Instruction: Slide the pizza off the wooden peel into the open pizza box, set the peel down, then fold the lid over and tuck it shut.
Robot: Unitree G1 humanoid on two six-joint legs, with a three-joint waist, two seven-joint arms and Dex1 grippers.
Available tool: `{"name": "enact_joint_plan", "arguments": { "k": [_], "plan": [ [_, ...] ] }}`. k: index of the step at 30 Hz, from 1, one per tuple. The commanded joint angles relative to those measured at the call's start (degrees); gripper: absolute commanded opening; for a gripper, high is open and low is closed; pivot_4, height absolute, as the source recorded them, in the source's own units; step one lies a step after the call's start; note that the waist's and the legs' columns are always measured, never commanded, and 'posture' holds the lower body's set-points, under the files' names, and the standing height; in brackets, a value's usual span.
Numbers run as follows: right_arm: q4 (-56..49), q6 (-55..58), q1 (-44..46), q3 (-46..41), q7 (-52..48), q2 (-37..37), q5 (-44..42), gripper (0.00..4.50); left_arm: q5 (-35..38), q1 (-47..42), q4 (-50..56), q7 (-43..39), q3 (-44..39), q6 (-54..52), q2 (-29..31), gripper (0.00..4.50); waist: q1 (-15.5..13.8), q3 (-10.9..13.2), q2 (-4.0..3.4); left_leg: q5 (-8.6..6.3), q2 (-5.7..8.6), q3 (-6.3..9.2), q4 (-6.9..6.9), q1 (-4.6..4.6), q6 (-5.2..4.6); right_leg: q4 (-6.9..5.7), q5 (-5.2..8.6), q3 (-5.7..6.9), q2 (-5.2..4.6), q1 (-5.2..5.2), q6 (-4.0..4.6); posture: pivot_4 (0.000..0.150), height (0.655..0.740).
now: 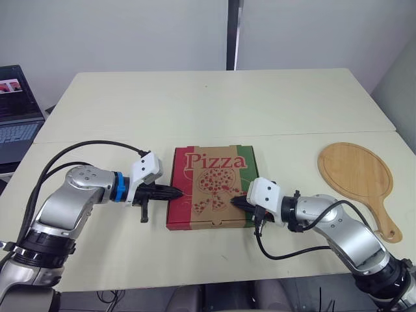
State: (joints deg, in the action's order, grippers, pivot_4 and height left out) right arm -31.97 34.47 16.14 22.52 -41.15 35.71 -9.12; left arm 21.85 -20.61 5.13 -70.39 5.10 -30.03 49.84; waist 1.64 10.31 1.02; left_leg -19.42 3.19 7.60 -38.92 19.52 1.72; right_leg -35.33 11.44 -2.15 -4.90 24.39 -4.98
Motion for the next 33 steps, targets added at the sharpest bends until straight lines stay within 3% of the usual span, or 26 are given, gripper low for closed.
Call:
{"name": "enact_joint_plan", "arguments": {
  "k": [1,6,9,18,33],
  "plan": [
    [-2.0,-2.8,-1.1,-5.4,1.2,-1.5,-1.8,0.06,2.6,0.5,-0.4,3.6,-5.2,-2.8,-0.9,0.00,-0.1,0.0,0.00,-0.01,0.00,0.01,0.00,0.00,-0.01,-0.01,0.00,0.01,0.00,0.00,0.00,0.150,0.7400],
    [-3.3,-1.5,-3.8,-15.9,4.2,-1.4,-3.6,0.06,2.6,0.7,-3.7,12.6,-13.2,-2.0,-2.9,0.00,-0.1,0.0,0.01,0.00,0.00,0.03,-0.01,0.01,0.01,-0.06,0.00,0.01,0.00,0.04,0.00,0.150,0.7400],
    [-1.3,-1.8,-5.9,-19.8,6.0,0.5,-1.7,0.06,0.2,2.7,-4.2,16.6,-13.9,-0.1,-4.2,0.00,-0.2,0.0,0.01,0.07,0.01,0.03,0.00,0.01,0.15,-0.04,0.00,0.00,-0.02,0.04,0.00,0.150,0.7400],
    [2.9,-1.5,-10.5,-15.9,6.2,-0.1,0.7,0.06,-1.3,7.6,0.6,21.1,-7.1,-2.5,-11.4,0.00,-0.1,0.0,0.01,0.08,0.03,-0.03,0.01,0.01,0.16,-0.06,0.00,-0.04,-0.05,0.03,0.00,0.150,0.7400],
    [0.8,0.0,-11.2,-15.3,3.5,0.3,-1.0,0.06,-1.4,7.9,0.1,22.8,-7.3,-1.7,-13.3,0.00,-0.2,0.0,0.01,0.09,0.05,-0.01,0.00,0.00,0.17,-0.07,0.00,-0.03,-0.06,0.02,0.00,0.150,0.7400]
  ]
}}
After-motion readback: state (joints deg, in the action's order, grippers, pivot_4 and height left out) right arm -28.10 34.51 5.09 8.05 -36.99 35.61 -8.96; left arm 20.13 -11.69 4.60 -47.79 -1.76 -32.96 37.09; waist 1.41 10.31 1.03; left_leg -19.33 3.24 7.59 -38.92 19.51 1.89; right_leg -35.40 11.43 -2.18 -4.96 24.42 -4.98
